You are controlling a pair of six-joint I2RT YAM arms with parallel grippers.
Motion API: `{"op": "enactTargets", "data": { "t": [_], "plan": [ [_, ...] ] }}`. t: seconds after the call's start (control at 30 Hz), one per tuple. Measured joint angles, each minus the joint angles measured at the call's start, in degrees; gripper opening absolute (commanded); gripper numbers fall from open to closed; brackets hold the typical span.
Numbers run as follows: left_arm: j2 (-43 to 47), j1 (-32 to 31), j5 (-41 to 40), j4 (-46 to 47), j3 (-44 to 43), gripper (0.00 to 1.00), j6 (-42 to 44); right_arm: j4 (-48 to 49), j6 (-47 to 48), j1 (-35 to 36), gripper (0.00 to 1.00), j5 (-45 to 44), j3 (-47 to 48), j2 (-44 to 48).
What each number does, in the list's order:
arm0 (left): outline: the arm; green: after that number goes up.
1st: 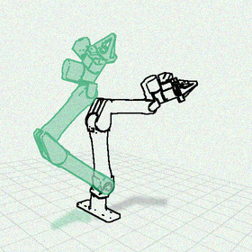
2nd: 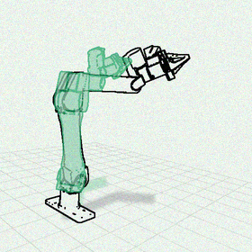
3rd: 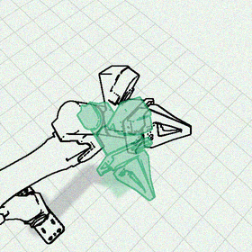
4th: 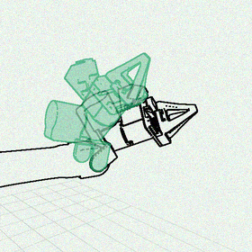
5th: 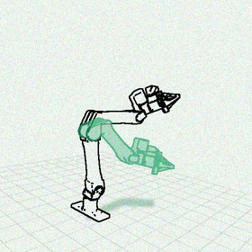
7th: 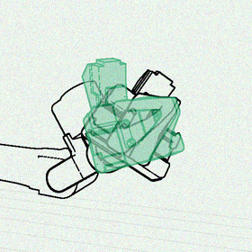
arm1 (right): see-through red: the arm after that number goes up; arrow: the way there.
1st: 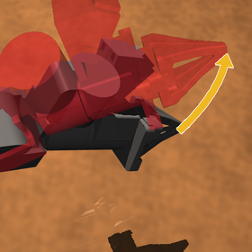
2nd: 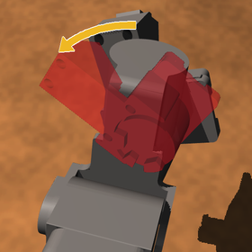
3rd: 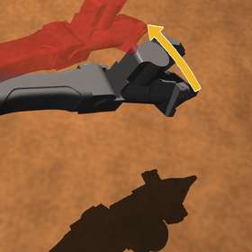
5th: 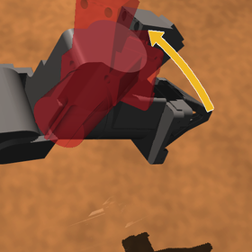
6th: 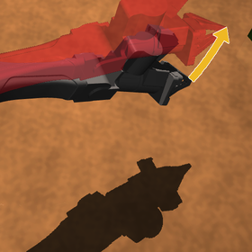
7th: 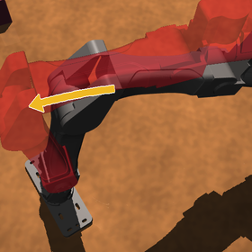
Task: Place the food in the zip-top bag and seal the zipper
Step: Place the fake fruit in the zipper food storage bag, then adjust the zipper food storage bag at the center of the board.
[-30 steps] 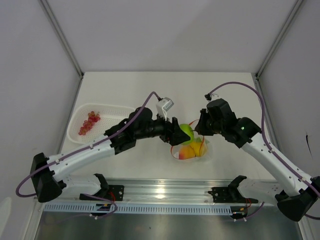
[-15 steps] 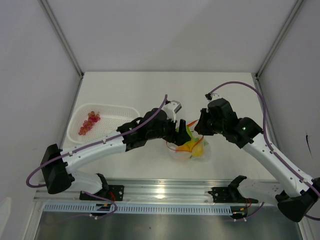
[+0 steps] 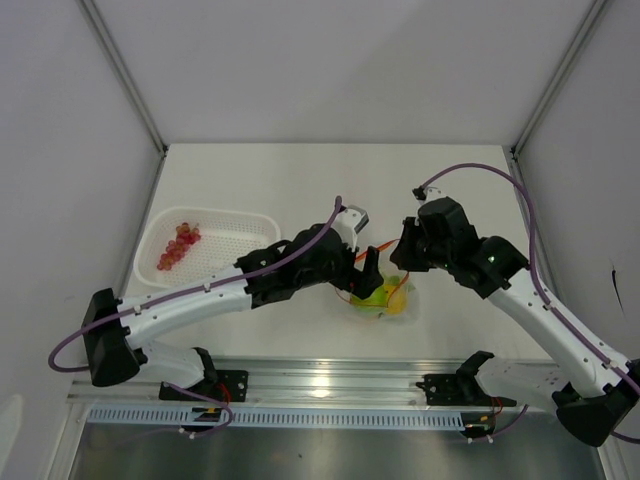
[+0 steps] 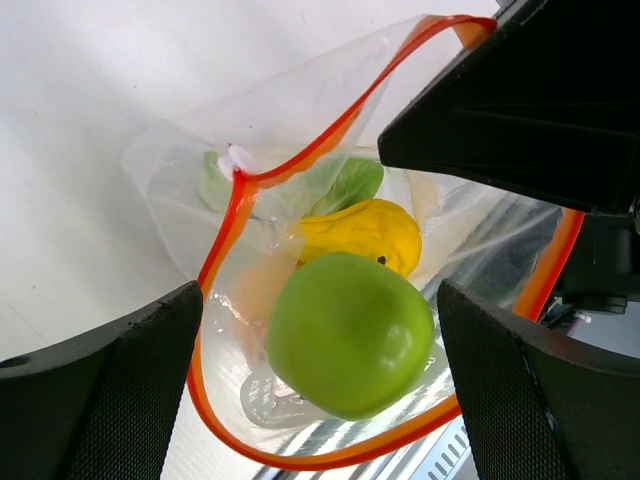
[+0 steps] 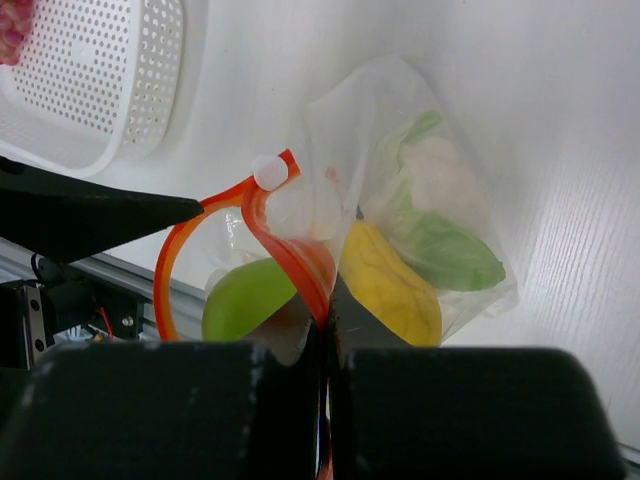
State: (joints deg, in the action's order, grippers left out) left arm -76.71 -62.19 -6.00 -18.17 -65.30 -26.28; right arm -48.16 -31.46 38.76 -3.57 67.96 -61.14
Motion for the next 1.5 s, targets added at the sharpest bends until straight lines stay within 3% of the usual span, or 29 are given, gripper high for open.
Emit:
{"op": "enactTargets", "data": {
  "t": [0.47, 0.8, 0.9, 1.0, 1.03, 1.1, 1.13, 1.5],
  "plan": [
    [11.45, -0.11, -8.02, -2.01, 1.75, 0.98, 1.27, -0.72, 0.02, 0.00, 0.00, -0.04, 0.00, 1.36],
    [10.93, -0.83, -2.64, -0.81, 10.23, 0.84, -1.01, -0.94, 0.02, 0.00, 0.00, -0.04, 0.00, 1.38],
    [8.66, -0.94, -1.49, -0.31, 10.25, 0.72, -1.79, -0.96, 0.00, 0.00, 0.00, -0.04, 0.00, 1.38],
    [6.75, -0.96, -0.07, 0.11, 10.25, 0.43, -2.43, -1.09, 0.00, 0.00, 0.00, -0.07, -0.02, 1.38],
    [6.25, -0.96, 0.59, 0.22, 10.23, 0.26, -2.60, -1.11, 0.00, 0.00, 0.00, -0.09, -0.02, 1.44],
    [5.20, -0.96, 2.10, 0.68, 10.21, 0.06, -2.91, -1.14, 0.00, 0.00, 0.00, -0.28, -0.17, 1.60],
    [4.79, -0.98, 2.75, 0.85, 10.14, 0.01, -2.99, -1.16, 0.00, 0.00, 0.00, -0.46, -0.33, 1.70],
    [4.52, -1.05, 3.30, -0.33, 1.25, 0.01, -1.60, -3.08, 2.40, -1.62, 0.00, -8.04, -0.87, 1.79]
  ]
}}
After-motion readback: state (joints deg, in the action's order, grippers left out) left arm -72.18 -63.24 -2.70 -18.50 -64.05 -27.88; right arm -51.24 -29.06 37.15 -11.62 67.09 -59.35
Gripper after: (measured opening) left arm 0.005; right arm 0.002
